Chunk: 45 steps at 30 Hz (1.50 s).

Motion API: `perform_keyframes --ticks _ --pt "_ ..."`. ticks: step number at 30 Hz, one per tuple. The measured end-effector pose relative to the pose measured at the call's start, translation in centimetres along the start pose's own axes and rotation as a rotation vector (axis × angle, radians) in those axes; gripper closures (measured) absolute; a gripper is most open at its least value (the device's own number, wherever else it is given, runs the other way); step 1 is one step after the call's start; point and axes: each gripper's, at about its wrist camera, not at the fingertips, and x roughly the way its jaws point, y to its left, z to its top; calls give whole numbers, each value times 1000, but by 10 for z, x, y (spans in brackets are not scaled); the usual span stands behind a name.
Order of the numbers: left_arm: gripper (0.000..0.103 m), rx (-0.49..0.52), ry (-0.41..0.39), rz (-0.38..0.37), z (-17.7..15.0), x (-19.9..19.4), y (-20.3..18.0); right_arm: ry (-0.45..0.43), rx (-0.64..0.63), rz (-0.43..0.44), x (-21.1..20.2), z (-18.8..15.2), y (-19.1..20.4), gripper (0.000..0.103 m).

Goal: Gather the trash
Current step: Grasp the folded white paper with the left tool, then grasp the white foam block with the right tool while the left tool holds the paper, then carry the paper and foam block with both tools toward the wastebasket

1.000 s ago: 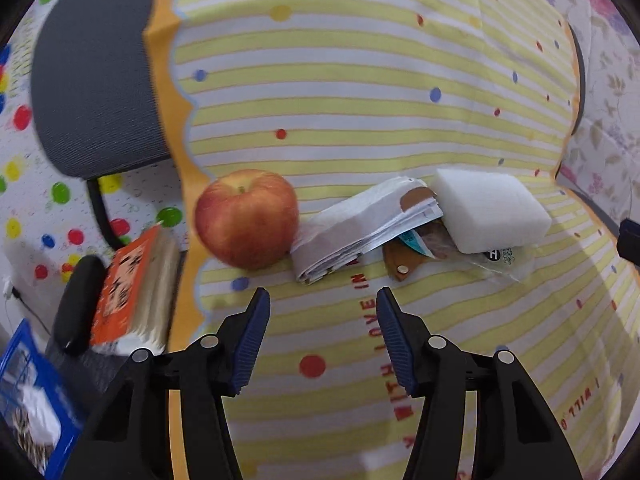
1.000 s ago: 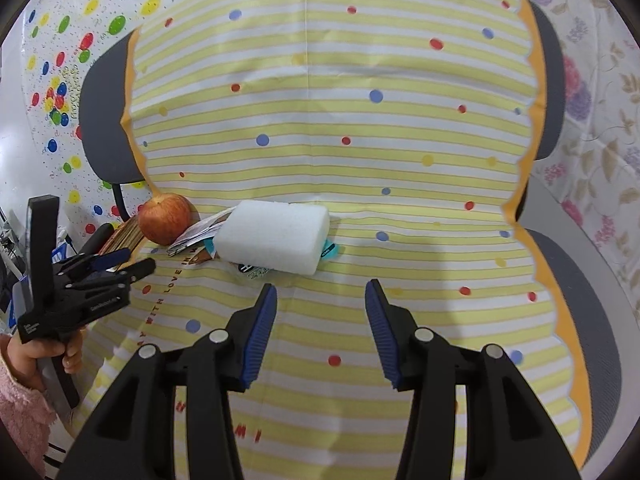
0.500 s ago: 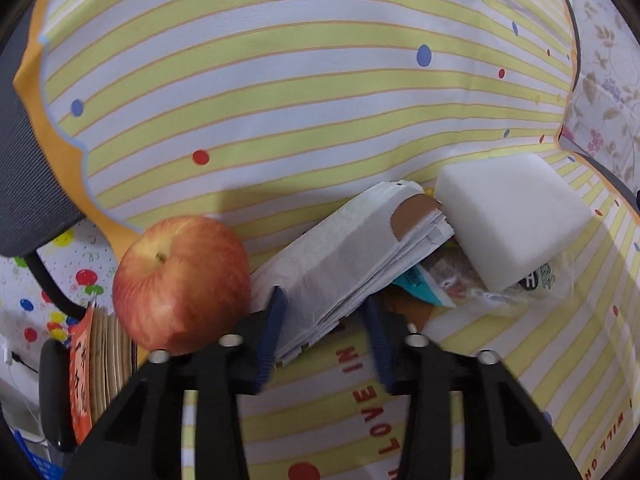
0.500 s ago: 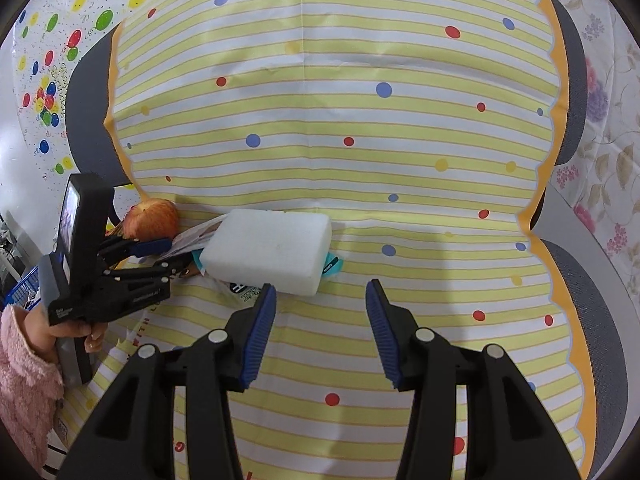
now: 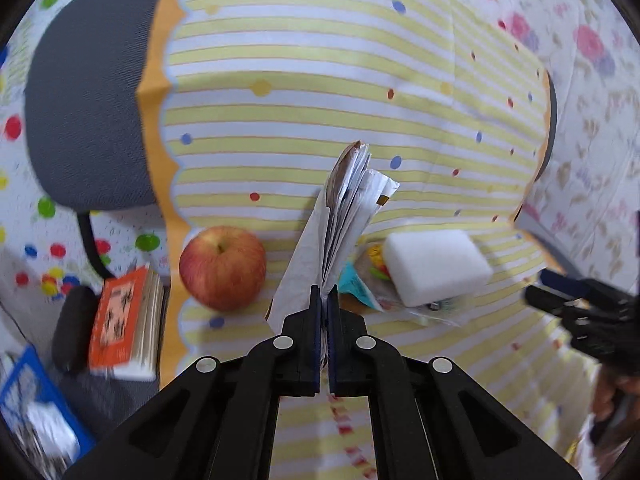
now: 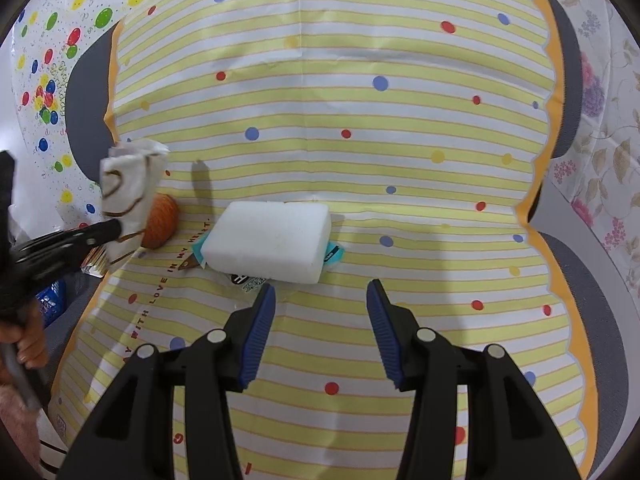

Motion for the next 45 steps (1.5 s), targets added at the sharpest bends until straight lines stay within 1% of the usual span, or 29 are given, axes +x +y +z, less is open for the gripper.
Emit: perform_keyframes --ticks 4,8,10,12,16,18,19,21,22,24,27,31,34,36,40,45 --pt "100 -30 9 -12 -10 -3 -6 24 -26 31 19 2 4 56" --pt "100 -43 40 -25 -15 5 -6 59 -84 31 42 6 5 55" --pt "100 -45 46 -19 -17 8 -6 70 -103 47 52 10 5 51" --pt "100 -47 48 -22 -17 11 -6 71 -113 59 57 12 4 49" --pt "100 -48 45 -22 -16 13 -7 68 -129 103 67 20 6 49" --pt "100 -49 43 -23 -16 14 -8 65 -138 109 69 21 8 50" --pt "100 -49 43 -20 -16 13 -8 68 -149 109 70 21 10 53" --pt "100 -49 43 -23 -16 14 -8 73 -162 126 70 20 14 64" --pt "100 -50 43 -23 -16 13 -8 73 -175 140 69 19 17 80" --pt "100 -52 42 -24 -18 10 -8 76 -196 144 66 16 24 83" --pt "100 -54 28 -23 -19 -1 -10 45 -203 134 46 12 34 86" --pt "100 -53 -23 -28 -17 -30 -17 -35 -111 92 1 16 25 86" --pt "100 -47 -56 -36 -19 -50 -27 -74 -68 61 -36 13 18 86" --pt "100 -47 -72 -52 -25 -62 -37 -100 -60 28 -61 5 14 86" --pt "100 -42 -80 -104 -41 -80 -56 -131 -34 -29 -95 -15 5 85" --pt "100 -11 -76 -145 -65 -93 -82 -135 29 -68 -119 -45 -10 85"
